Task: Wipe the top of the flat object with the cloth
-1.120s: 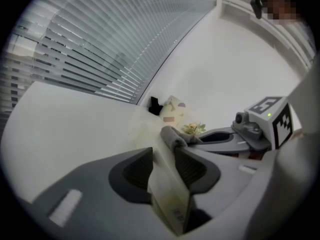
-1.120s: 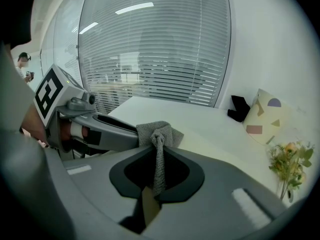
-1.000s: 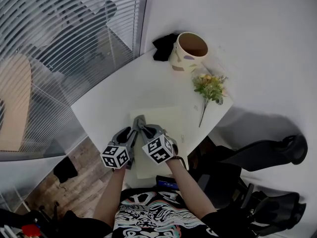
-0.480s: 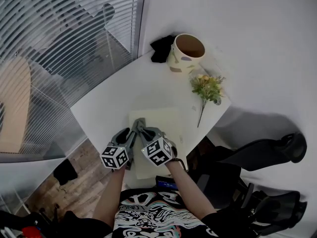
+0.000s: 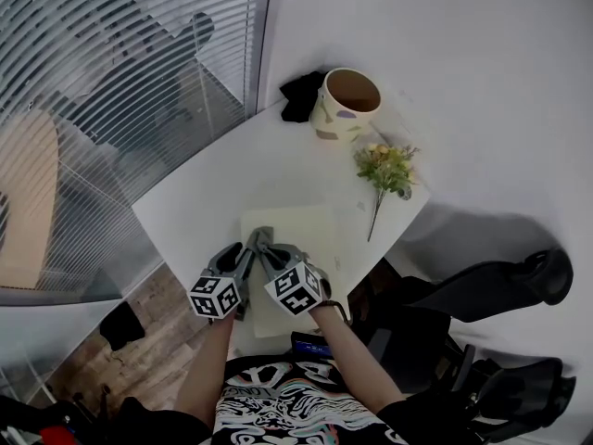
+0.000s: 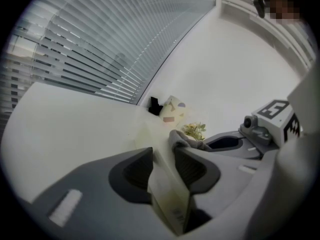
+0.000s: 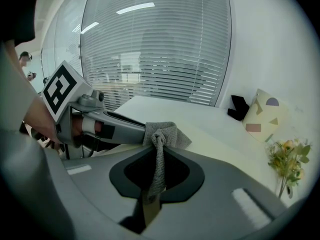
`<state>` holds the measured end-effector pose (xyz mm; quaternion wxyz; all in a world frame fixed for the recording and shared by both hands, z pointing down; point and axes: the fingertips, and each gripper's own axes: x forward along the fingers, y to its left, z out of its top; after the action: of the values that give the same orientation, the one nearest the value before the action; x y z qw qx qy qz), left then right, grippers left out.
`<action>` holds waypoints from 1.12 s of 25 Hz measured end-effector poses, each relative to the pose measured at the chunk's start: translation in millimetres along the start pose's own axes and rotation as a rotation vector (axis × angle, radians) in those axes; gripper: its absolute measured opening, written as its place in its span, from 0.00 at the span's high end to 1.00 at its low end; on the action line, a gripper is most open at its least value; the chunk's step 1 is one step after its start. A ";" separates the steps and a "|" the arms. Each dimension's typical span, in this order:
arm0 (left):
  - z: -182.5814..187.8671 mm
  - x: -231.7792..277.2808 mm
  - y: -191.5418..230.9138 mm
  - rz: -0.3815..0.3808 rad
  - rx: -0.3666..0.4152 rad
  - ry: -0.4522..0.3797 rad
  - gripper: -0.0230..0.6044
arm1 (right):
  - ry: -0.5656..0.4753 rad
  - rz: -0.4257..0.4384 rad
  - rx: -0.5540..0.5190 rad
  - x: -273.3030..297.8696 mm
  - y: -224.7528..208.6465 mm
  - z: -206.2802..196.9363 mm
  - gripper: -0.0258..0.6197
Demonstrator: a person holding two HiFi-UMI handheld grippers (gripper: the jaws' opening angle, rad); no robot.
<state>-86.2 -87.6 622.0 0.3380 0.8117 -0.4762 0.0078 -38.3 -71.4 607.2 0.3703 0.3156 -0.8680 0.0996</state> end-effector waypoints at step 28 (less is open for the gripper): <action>0.2 -2.0 -3.3 -0.003 0.015 0.000 0.66 | -0.002 -0.001 0.017 -14.4 18.2 -9.1 0.93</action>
<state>-84.8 -85.1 619.4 0.3319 0.8151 -0.4748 0.0110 -36.8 -46.6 604.6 0.3668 0.3192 -0.8673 0.1063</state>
